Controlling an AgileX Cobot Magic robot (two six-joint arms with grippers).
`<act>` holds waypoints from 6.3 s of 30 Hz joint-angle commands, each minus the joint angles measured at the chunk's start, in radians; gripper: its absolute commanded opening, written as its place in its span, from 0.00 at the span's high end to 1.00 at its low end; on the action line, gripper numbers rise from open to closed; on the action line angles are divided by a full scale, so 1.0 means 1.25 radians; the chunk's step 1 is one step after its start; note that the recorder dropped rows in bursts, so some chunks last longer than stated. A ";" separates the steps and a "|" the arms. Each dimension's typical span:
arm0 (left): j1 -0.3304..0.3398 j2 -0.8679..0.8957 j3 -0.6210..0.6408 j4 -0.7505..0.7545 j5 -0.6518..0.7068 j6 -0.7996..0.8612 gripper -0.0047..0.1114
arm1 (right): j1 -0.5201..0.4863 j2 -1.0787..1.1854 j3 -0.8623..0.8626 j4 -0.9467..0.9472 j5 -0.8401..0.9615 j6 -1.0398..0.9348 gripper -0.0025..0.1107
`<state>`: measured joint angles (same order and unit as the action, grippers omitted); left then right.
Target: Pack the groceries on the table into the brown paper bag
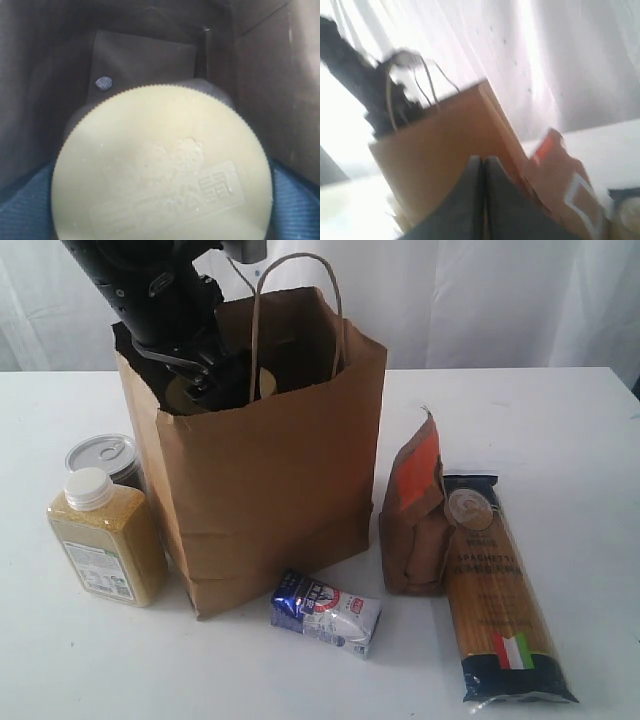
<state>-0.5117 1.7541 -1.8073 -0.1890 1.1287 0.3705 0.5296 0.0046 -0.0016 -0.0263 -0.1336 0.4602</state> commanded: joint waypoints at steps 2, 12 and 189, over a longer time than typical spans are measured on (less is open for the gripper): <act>-0.001 -0.017 -0.007 -0.023 0.074 0.002 0.05 | -0.001 0.006 -0.067 -0.012 0.013 0.091 0.98; -0.001 -0.017 -0.007 -0.028 0.074 0.024 0.05 | -0.001 0.507 -0.631 -0.014 0.558 -0.299 0.98; 0.000 -0.561 0.292 0.083 0.074 -0.065 0.86 | 0.030 0.652 -1.003 0.325 1.008 -0.749 0.98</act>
<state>-0.5091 1.0820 -1.5203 -0.0930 1.1332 0.2494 0.5707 0.9027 -1.3238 0.3646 1.1397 -0.5067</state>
